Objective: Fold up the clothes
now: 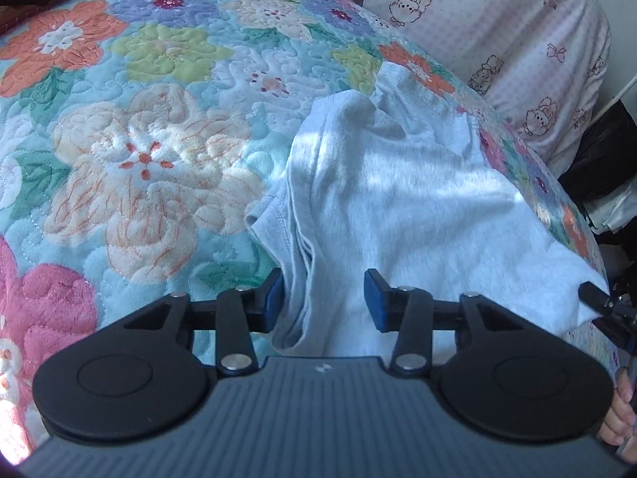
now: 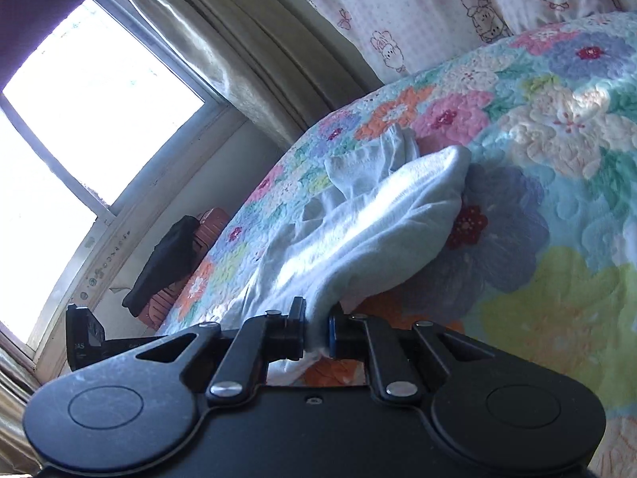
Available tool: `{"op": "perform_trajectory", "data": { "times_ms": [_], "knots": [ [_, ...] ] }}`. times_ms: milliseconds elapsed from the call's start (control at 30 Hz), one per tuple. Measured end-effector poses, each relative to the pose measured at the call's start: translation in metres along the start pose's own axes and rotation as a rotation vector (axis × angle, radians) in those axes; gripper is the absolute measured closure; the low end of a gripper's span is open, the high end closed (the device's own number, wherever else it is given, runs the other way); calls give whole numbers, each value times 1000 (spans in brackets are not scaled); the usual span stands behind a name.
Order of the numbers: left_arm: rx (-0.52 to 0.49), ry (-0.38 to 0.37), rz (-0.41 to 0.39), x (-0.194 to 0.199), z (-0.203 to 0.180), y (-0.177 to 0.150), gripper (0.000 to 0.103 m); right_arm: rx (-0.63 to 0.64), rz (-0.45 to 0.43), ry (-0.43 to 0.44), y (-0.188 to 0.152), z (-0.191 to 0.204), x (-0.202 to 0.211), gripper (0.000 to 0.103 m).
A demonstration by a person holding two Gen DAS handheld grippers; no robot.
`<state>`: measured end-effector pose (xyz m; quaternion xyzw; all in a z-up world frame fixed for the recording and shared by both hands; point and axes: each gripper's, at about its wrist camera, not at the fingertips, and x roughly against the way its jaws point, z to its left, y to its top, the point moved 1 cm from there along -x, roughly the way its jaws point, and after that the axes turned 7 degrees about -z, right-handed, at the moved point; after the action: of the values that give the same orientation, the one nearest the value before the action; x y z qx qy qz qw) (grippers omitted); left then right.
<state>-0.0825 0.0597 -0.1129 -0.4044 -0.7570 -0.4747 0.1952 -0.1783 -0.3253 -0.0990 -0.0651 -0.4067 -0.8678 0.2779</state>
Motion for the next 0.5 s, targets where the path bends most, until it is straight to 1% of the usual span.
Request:
{"op": "perform_trajectory", "data": {
  "times_ms": [33,67,100,133,200,300,333,367,400,433,467,500],
  "knots": [
    [26,-17,12,0,0,-3,40,11,-7,1,5,4,-1,89],
    [64,-36,28,0,2,-5,30,24,-13,0,10,9,-2,89],
    [127,-55,52,-2,7,-8,27,36,-19,-3,15,13,-4,89],
    [208,-76,73,-5,14,-11,26,45,-24,-10,18,15,-6,89],
    [375,-135,89,-6,29,-19,26,56,-28,-26,24,20,-11,89],
    [622,-230,88,0,50,-29,26,77,-36,-54,29,26,-15,89],
    [693,-253,87,1,56,-33,26,93,-41,-66,31,28,-16,89],
    [735,-270,93,2,58,-35,26,98,-43,-74,34,29,-17,89],
    [712,-278,114,2,53,-35,26,103,-46,-81,37,29,-18,89],
    [654,-284,137,3,45,-34,26,109,-49,-89,40,30,-18,89],
    [609,-281,149,4,38,-34,26,113,-52,-96,43,31,-19,89],
    [591,-263,143,6,33,-35,26,113,-59,-100,47,31,-18,89]
  ]
}}
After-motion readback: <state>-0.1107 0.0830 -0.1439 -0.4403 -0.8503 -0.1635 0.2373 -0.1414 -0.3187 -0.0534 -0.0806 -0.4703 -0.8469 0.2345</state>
